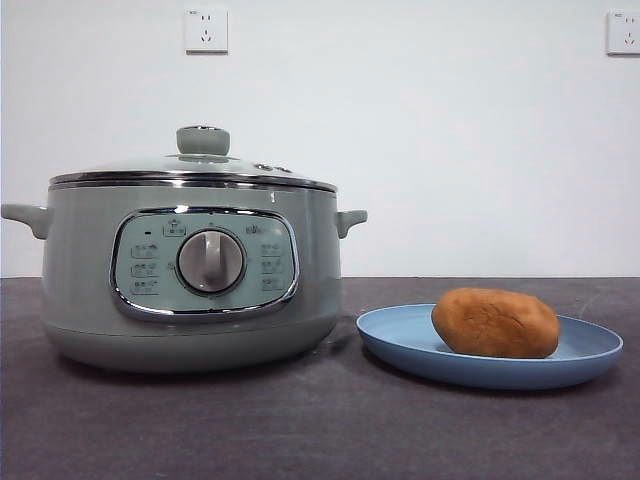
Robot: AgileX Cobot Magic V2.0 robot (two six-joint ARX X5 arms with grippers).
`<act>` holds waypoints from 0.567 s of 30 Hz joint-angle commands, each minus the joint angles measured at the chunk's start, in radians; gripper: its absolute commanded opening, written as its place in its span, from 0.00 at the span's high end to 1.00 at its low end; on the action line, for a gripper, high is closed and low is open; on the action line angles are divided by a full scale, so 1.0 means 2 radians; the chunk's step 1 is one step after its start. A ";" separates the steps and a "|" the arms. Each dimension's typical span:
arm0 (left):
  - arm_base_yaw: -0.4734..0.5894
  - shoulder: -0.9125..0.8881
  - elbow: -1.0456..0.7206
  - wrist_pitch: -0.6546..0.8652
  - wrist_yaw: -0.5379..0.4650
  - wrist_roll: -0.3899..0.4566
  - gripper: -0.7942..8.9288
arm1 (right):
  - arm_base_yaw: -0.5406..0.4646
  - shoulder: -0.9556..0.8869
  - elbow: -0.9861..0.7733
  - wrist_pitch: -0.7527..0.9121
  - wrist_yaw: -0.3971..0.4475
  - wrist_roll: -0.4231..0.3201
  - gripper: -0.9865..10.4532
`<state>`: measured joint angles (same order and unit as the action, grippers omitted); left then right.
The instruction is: Take the potato out from the steamer,put the potato on the plate,close the lid
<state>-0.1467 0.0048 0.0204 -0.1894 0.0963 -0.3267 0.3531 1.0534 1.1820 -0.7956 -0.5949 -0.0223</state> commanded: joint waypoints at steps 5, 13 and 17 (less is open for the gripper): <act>0.001 -0.001 -0.005 -0.003 0.001 -0.003 0.92 | 0.000 0.000 0.003 0.001 0.000 -0.002 0.91; 0.001 -0.001 -0.005 -0.003 0.001 -0.003 0.92 | -0.022 -0.039 0.002 0.016 0.122 -0.020 0.91; 0.001 -0.001 -0.005 -0.003 0.001 -0.003 0.92 | -0.058 -0.109 -0.036 0.045 0.208 -0.016 0.91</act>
<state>-0.1467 0.0048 0.0204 -0.1894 0.0963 -0.3267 0.2520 0.8711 1.1473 -0.7174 -0.2047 -0.0521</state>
